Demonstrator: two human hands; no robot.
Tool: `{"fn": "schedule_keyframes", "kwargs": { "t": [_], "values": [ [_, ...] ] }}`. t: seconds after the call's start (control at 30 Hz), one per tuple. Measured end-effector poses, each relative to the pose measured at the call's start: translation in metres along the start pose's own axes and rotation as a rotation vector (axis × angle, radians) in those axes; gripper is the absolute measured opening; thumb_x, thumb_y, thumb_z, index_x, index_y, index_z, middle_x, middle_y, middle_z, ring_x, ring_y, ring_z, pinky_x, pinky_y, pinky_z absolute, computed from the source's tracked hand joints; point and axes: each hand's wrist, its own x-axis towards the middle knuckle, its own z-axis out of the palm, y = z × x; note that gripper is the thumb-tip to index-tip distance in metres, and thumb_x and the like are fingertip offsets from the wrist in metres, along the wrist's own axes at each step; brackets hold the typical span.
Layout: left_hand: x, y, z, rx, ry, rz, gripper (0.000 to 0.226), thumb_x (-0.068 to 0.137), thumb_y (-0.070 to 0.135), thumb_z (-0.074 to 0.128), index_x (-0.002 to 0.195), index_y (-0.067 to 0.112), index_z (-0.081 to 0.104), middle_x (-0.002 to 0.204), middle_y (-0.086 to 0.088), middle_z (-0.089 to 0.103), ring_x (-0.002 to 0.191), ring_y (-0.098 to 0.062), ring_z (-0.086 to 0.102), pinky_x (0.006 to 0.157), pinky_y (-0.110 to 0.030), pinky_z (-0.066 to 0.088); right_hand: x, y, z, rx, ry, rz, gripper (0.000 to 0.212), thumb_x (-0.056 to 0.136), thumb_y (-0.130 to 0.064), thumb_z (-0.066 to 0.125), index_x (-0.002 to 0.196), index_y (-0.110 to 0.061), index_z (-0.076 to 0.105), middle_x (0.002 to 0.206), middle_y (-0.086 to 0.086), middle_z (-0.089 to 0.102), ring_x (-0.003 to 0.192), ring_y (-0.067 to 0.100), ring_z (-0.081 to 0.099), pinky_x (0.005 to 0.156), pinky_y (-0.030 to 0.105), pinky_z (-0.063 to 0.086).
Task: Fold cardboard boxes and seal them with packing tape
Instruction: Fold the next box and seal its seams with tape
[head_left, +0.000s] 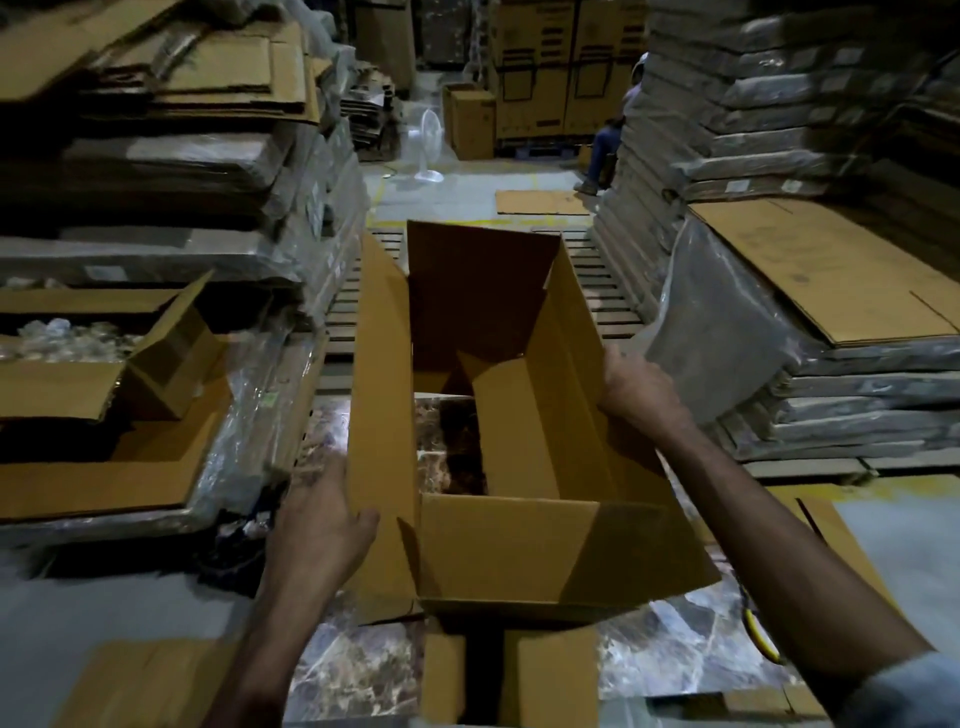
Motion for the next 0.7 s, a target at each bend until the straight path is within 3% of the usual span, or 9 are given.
{"fn": "schedule_keyframes", "kwargs": {
  "t": [0.13,0.23,0.37,0.5,0.7],
  "values": [
    [-0.003,-0.028,0.02,0.118,0.005,-0.095,0.067,0.098,0.032,0.065,0.156,0.025,0.032,0.097,0.0,0.058,0.065,-0.013,0.043,0.054,-0.03,0.039,-0.017,-0.027,0.024,-0.001,0.014,-0.055,0.041,0.098,-0.01,0.059,0.135,-0.009,0.042,0.095,0.006,0.064,0.076,0.019,0.06,0.059,0.032,0.049],
    [0.0,-0.049,0.026,0.135,0.017,-0.13,0.062,0.096,0.035,0.063,0.152,0.026,0.036,0.094,-0.003,0.065,0.071,-0.023,0.052,0.063,-0.036,0.052,-0.018,-0.041,0.039,0.013,0.01,-0.072,0.041,0.096,-0.007,0.06,0.133,-0.007,0.042,0.096,0.009,0.066,0.076,0.023,0.059,0.064,0.037,0.052],
    [0.017,-0.04,0.025,0.16,0.015,-0.148,0.056,0.096,0.035,0.06,0.147,0.024,0.04,0.088,-0.001,0.058,0.074,-0.025,0.051,0.065,-0.033,0.043,-0.008,-0.046,0.055,0.031,-0.028,-0.05,0.043,0.098,-0.01,0.059,0.137,-0.009,0.04,0.099,0.01,0.065,0.08,0.026,0.061,0.071,0.041,0.056],
    [0.029,-0.042,0.025,0.152,-0.007,-0.209,0.064,0.097,0.038,0.06,0.153,0.023,0.032,0.111,-0.01,0.068,0.091,-0.031,0.062,0.072,-0.035,0.044,0.001,-0.042,0.064,0.083,-0.036,-0.015,0.056,0.097,-0.017,0.064,0.146,-0.01,0.037,0.109,0.013,0.066,0.09,0.028,0.065,0.07,0.037,0.051],
    [0.019,-0.054,0.026,0.172,-0.032,-0.184,0.066,0.099,0.038,0.06,0.157,0.031,0.028,0.121,-0.006,0.068,0.106,-0.031,0.065,0.075,-0.034,0.043,0.001,-0.042,0.065,0.045,-0.155,-0.029,0.069,0.094,-0.012,0.066,0.151,-0.012,0.027,0.09,0.005,0.052,0.078,0.023,0.056,0.061,0.033,0.044]
  ]
}}
